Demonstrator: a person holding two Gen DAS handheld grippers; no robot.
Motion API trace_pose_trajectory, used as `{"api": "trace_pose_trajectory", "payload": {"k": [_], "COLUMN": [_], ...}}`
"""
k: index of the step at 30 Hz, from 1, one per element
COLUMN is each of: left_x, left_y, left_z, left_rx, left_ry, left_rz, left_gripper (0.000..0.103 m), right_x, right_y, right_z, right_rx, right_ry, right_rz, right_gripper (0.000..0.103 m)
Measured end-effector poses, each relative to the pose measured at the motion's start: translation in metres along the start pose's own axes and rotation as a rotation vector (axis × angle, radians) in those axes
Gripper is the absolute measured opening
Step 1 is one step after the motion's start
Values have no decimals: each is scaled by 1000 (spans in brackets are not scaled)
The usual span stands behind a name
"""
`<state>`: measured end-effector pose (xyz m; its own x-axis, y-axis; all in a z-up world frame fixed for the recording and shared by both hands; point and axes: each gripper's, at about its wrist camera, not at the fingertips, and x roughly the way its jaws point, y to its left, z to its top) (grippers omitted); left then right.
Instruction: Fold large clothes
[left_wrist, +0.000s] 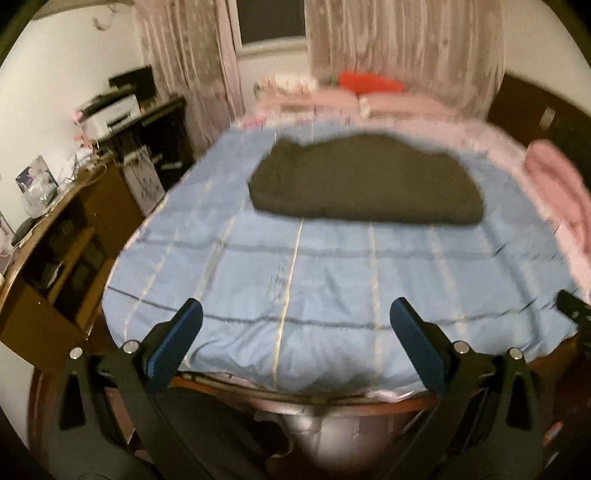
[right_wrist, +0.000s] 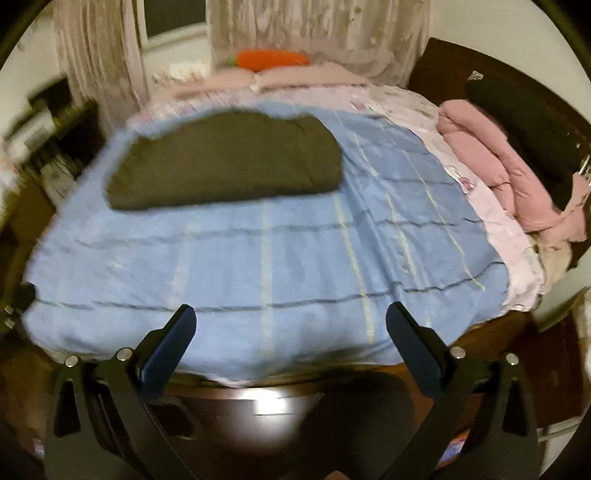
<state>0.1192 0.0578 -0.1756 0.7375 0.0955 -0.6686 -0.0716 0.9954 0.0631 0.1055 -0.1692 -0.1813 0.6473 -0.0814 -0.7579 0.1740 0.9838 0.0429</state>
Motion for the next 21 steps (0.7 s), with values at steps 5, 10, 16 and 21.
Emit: {"api": "trace_pose_trajectory", "payload": {"k": [5,10,16,21], "left_x": [-78,-145,-193,-205], "left_y": [-2,1,5,8], "left_z": [44,54,34,23], "left_rx": [-24,-71,-86,-80], "left_ry": [-27,-130,-201,-223], "left_rz": [16,-14,-19,-43], "left_gripper": [101,101,101,101], "right_x": [-88,-157,-200,-215], "right_y": [16,30,30,29], "right_z": [16,11,-4,-14], "right_rx": [6,6,-11,-1], "right_ry": [-182,-301,-361,-400], "right_rz": [32,53,77,88], "right_gripper": [102,102,102,102]}}
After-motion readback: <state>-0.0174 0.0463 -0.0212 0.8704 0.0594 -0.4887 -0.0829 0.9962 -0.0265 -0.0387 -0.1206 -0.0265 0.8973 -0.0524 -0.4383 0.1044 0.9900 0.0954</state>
